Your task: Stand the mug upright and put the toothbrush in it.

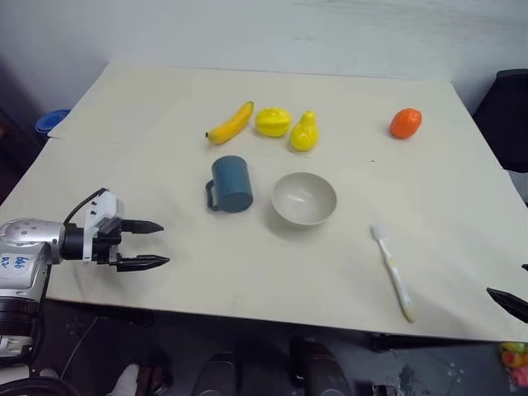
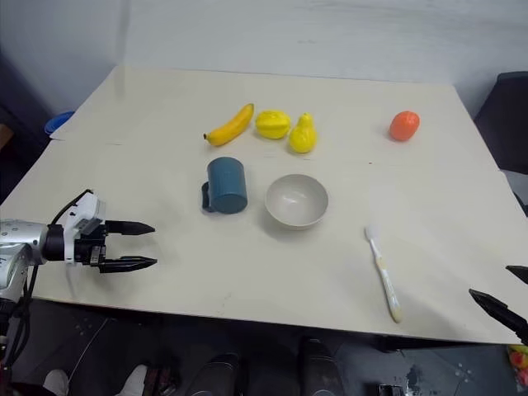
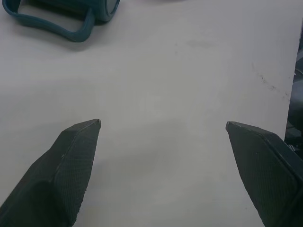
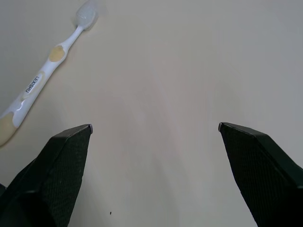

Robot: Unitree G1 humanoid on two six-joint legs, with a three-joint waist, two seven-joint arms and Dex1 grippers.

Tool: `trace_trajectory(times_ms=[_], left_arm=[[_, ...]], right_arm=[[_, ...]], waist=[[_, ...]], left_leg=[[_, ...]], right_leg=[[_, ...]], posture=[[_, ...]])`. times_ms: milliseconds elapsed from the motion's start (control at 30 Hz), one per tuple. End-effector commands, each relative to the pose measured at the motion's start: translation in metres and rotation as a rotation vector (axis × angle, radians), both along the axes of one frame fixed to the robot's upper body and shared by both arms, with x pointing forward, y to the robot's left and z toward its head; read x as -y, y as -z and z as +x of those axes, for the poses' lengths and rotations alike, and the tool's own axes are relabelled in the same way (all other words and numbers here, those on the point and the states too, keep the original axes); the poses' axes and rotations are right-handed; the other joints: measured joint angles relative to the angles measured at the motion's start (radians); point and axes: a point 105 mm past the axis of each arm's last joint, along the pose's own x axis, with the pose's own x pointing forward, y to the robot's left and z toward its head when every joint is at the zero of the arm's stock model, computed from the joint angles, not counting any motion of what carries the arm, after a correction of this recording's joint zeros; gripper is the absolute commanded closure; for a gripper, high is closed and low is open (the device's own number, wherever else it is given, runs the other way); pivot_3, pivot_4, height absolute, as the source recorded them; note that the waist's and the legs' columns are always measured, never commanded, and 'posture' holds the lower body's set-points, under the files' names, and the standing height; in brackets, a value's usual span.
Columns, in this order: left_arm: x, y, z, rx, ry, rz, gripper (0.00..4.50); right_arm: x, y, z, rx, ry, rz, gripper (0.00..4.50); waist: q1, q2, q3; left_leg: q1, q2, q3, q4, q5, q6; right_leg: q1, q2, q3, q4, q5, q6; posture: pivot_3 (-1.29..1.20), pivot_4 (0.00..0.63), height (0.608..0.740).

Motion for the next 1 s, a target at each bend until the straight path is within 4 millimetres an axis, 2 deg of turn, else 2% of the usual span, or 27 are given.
trace_trajectory(times_ms=[33, 467, 667, 833, 933, 1000], left_arm=[[0.001, -0.007, 0.001, 0.032, 0.013, 0.005, 0.00], [0.005, -0.003, 0.003, 0.021, -0.003, -0.007, 0.00], [0.019, -0.007, 0.001, 0.018, 0.046, -0.048, 0.00], [0.045, -0.035, -0.006, 0.028, 0.158, -0.121, 0.00], [0.069, -0.055, -0.014, 0.062, 0.264, -0.118, 0.00], [0.082, -0.065, -0.025, 0.061, 0.357, -0.103, 0.00]], right_arm=[[0.003, -0.005, -0.001, 0.020, 0.008, -0.013, 0.04], [0.000, -0.005, 0.001, 0.020, 0.007, 0.006, 0.04], [-0.013, -0.010, 0.005, 0.032, -0.027, 0.018, 0.04], [-0.043, -0.027, 0.020, 0.083, -0.115, -0.043, 0.04], [-0.085, -0.050, 0.040, 0.148, -0.233, -0.105, 0.04], [-0.123, -0.062, 0.049, 0.182, -0.347, -0.112, 0.04]], waist=[[0.000, 0.000, 0.000], [0.000, 0.000, 0.000], [0.000, 0.000, 0.000], [0.000, 0.000, 0.000], [-0.004, 0.000, 0.000], [-0.007, 0.000, 0.000]], left_leg=[[0.000, 0.000, 0.000, 0.000, 0.000, 0.000], [0.000, 0.001, 0.001, 0.000, 0.000, 0.000], [0.000, 0.001, 0.001, 0.000, 0.000, 0.000], [0.000, 0.001, 0.000, 0.000, 0.000, 0.000], [0.000, 0.001, 0.001, 0.001, 0.000, 0.000], [0.000, 0.001, 0.003, 0.001, 0.000, 0.000]], right_leg=[[0.000, 0.000, 0.000, 0.000, 0.000, 0.000], [0.000, 0.001, 0.001, 0.001, 0.000, 0.000], [0.000, 0.001, 0.001, 0.001, 0.000, 0.000], [0.000, 0.001, 0.001, 0.001, 0.000, 0.000], [0.000, 0.001, 0.003, 0.002, 0.000, 0.000], [0.000, 0.002, 0.005, 0.003, 0.000, 0.000]], posture=[[0.00, 0.150, 0.740], [0.00, 0.150, 0.740], [0.00, 0.150, 0.740], [0.00, 0.150, 0.740], [0.00, 0.150, 0.740], [0.00, 0.150, 0.740]])
